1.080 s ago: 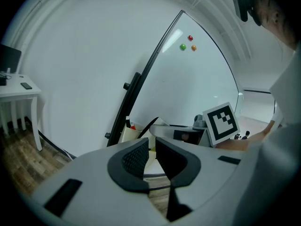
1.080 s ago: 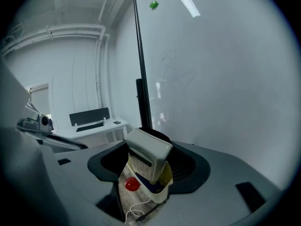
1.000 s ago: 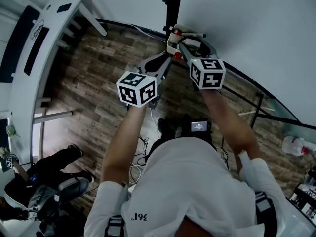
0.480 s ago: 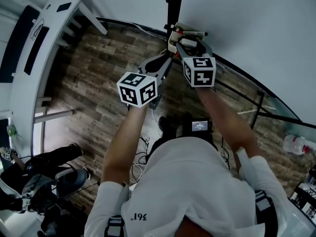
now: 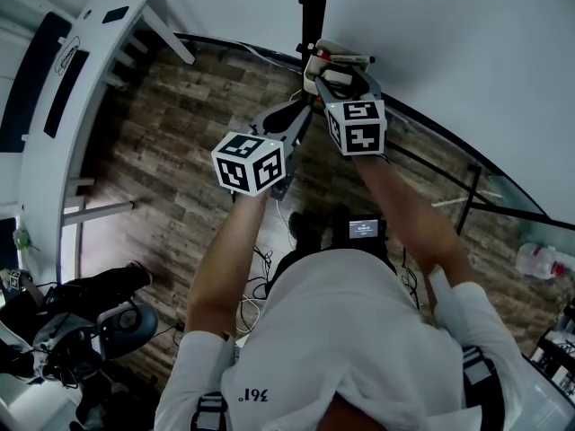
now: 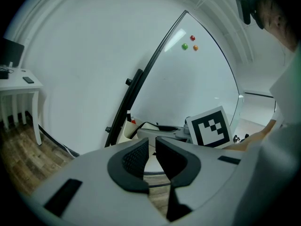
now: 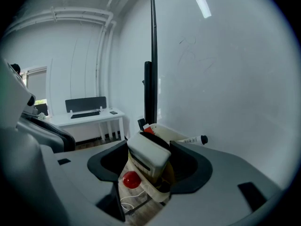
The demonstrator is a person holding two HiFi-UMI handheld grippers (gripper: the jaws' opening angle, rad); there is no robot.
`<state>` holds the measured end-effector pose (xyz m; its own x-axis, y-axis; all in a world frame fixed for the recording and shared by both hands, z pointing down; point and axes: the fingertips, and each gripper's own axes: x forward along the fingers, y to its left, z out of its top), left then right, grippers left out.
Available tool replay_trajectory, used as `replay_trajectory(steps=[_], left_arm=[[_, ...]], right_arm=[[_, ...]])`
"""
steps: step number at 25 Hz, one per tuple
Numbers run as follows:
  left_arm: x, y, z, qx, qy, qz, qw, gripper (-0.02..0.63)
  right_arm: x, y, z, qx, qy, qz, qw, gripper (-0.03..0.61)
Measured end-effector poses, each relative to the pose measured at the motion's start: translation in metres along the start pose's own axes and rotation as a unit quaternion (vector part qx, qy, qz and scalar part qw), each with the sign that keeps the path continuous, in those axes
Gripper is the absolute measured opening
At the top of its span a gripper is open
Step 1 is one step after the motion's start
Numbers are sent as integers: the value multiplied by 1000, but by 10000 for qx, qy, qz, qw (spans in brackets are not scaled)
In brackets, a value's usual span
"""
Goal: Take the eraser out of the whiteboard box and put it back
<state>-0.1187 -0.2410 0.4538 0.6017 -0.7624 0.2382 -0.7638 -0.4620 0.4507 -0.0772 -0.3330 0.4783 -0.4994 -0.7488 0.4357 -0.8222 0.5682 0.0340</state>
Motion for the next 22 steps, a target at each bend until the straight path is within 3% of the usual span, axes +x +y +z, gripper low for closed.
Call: replay_trajectory(steps=[22], left_arm=[[-2,-13,4,22,-67,-57,10000,35]], right_arm=[[-15,3,-4,77,66,239,9997,279]])
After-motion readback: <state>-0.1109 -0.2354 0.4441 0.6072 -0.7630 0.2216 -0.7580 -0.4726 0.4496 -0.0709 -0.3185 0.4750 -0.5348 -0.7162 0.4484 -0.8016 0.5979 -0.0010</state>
